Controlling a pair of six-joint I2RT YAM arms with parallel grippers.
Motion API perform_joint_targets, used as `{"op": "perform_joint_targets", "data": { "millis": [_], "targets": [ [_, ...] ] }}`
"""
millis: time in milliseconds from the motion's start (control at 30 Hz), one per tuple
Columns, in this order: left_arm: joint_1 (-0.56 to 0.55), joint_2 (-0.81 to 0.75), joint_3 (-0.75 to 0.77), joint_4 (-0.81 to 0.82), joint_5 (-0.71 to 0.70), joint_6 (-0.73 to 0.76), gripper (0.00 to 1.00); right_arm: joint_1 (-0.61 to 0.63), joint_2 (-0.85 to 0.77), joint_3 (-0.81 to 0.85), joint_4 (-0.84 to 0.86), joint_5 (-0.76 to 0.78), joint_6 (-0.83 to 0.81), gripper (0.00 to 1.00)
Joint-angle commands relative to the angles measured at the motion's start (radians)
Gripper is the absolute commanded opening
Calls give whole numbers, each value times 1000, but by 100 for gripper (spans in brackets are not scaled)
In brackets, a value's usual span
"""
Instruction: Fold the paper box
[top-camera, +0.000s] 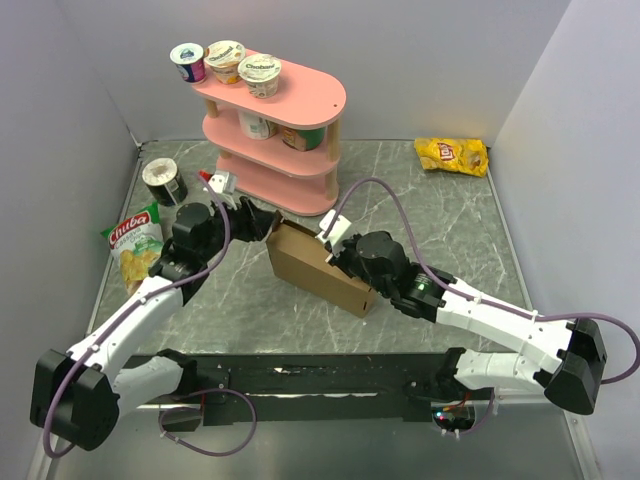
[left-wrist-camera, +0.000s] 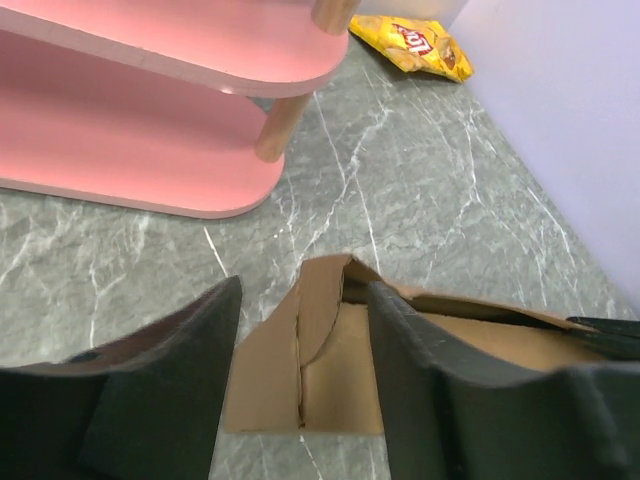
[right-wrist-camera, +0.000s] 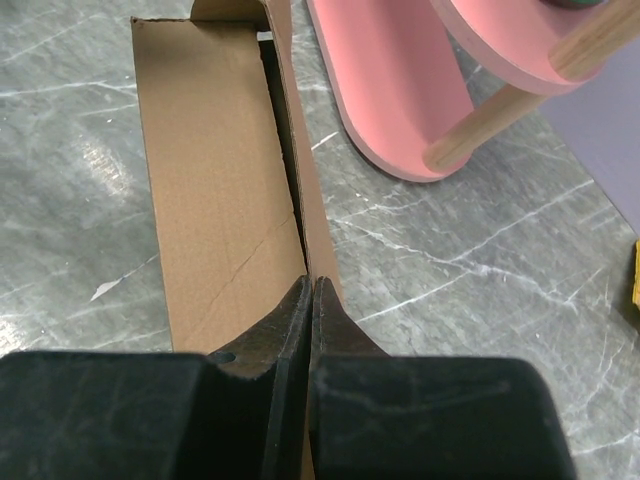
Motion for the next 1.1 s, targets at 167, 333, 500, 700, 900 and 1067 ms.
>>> {"op": "perform_joint_targets", "data": {
  "millis": [167,333,500,700,900,1067],
  "targets": [
    [4,40,54,41,55,41,46,-19,-12,-43,-66,-31,18,0],
    [4,67,57,55,79,38,46,-22,-7,-43,-66,-39,18,0],
    [-3,94,73,64,88,43,45,-22,-2,-43,-66,-42,18,0],
    [-16,115,82,78,84,46,39,-22,2,-41,-69,-48,23,0],
    [-36,149,109,72,88,70,28,-20,10,-41,-72,-48,23,0],
    [-78,152,99,44,12,100,2,-20,8,-43,-67,-31,27,0]
  ]
}}
